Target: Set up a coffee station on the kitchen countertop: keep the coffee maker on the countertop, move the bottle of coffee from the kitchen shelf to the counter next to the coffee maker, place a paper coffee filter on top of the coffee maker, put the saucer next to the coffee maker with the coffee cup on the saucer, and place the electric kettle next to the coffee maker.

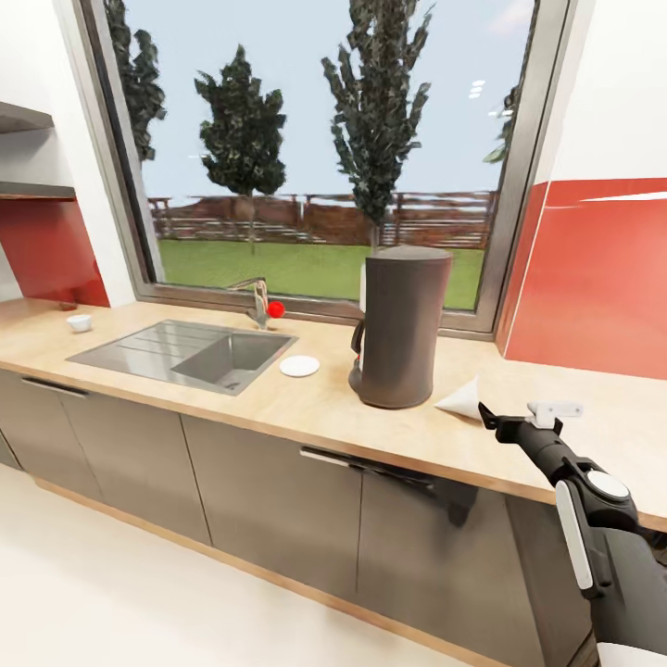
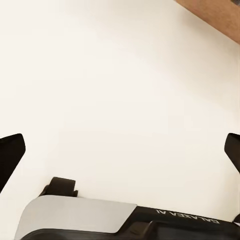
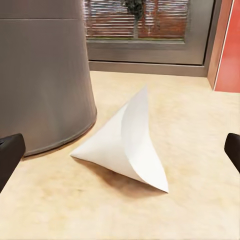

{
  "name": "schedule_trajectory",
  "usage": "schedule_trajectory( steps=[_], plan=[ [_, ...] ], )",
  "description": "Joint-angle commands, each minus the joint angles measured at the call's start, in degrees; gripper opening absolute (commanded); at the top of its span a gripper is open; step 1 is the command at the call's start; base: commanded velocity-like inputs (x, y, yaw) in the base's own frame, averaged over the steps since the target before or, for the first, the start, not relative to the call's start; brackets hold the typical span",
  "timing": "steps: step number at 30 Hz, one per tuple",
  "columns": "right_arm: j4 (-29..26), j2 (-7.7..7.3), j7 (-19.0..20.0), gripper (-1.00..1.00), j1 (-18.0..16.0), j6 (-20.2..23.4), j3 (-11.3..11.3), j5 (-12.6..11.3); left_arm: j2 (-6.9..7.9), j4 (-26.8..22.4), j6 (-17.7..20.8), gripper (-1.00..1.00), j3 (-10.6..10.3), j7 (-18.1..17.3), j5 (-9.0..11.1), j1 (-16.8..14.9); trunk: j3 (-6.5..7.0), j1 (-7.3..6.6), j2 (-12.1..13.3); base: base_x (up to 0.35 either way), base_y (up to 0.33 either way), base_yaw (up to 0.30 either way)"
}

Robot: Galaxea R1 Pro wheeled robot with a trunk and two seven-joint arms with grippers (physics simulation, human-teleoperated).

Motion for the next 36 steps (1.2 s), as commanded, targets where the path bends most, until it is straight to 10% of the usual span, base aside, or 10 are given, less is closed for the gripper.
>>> schedule_trajectory(
  steps=[1,15,36],
  plan=[
    [0.25,0.01,0.33,1.00,-0.04,0.32,-0.07,0.04,-0.03,-0.07,-0.04,1.00,0.09,-0.02,0.31,0.02,-0.05,0.01,-0.03,0.033,0.000,0.000],
    [2.28,0.09,0.33,1.00,-0.04,0.28,4.37,-0.13,-0.04,-0.14,-0.03,1.00,0.09,0.00,0.31,0.01,-0.05,0.01,-0.03,0.035,0.000,0.000],
    [4.84,0.08,0.33,1.00,-0.04,0.21,4.79,-0.40,-0.04,-0.16,-0.03,1.00,0.17,0.06,0.31,0.02,-0.05,0.01,-0.03,0.064,-0.043,0.000]
  ],
)
